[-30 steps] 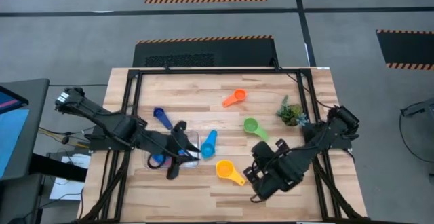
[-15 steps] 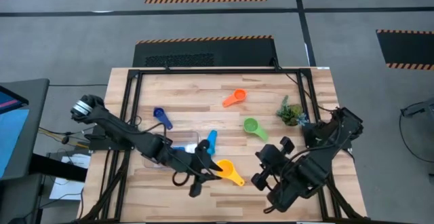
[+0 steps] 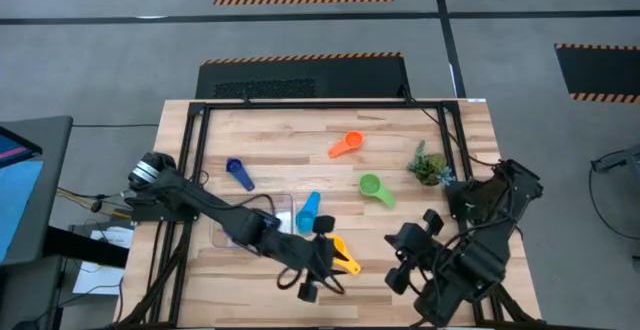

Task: Nest measuring cups in basket
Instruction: Stack the yellow measuring cup on the blue measuring cup in the transparent bin

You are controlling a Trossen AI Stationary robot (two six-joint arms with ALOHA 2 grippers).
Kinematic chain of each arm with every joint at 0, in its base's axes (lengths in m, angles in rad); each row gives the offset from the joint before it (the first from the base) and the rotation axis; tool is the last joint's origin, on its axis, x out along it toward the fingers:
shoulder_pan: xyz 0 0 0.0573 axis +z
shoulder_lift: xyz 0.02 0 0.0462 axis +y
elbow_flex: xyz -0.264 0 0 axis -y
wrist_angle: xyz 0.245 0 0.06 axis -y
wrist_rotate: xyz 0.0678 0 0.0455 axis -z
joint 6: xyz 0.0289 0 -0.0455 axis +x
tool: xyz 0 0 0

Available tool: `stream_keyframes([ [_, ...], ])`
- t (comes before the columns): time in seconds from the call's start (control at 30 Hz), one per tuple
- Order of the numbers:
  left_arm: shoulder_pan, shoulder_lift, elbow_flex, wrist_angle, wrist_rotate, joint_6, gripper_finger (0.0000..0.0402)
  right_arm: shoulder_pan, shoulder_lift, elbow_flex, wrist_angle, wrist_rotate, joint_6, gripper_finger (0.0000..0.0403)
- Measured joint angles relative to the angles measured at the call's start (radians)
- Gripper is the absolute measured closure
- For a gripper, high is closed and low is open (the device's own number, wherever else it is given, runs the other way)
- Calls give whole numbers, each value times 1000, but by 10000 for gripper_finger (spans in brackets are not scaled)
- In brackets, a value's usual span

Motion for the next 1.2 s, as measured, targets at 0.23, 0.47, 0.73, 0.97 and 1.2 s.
stream_keyframes([
  [0.23, 6, 128, 160, -251, 3, 118, 286, 50, -3, 0, 0, 3, 47, 392],
  [0.47, 28, 188, 166, -320, 45, 213, 253, 82, -3, 0, -1, 3, 110, 392],
  [0.73, 50, 289, 163, -388, 84, 156, 194, 92, -1, 0, 3, 2, 113, 392],
  [0.97, 50, 332, 163, -467, 25, 122, 184, 97, -1, 0, -1, 1, 113, 392],
  [1.2, 55, 373, 166, -454, 31, 124, 189, 103, -1, 0, 0, -1, 104, 392],
])
